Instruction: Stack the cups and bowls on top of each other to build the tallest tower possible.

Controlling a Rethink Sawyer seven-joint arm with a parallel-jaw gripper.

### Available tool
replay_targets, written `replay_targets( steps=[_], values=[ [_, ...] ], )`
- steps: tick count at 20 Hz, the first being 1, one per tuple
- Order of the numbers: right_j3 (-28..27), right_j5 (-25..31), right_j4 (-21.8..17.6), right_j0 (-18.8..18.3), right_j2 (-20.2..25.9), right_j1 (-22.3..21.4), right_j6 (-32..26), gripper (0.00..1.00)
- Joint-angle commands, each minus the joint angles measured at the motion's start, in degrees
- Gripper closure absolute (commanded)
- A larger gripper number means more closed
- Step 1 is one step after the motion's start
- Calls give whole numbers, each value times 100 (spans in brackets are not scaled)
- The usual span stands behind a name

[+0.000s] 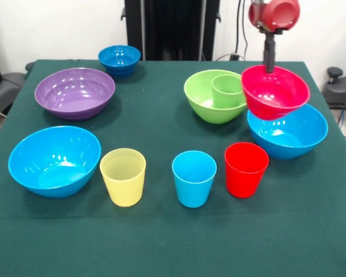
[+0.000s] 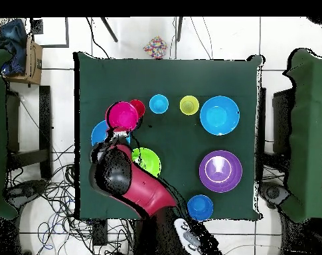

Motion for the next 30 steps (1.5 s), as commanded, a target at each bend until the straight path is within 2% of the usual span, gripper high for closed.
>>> replay_targets(
  steps=[1,4,8,12,16,19,24,30],
  values=[
    [330,366,-290,-557,492,-74,1247,100],
    [354,434,-440,-912,703,-107,1172,100],
    [363,239,-557,-993,775,-126,1242,100],
    [320,-57,-709,-985,785,59,1268,100],
    [138,499,-342,-498,57,-56,666,100],
    [31,769,-144,-160,-331,-91,530,100],
    [-299,1263,-117,379,-1125,-22,279,100],
    [-376,1329,-295,422,-1229,0,440,100]
  ],
)
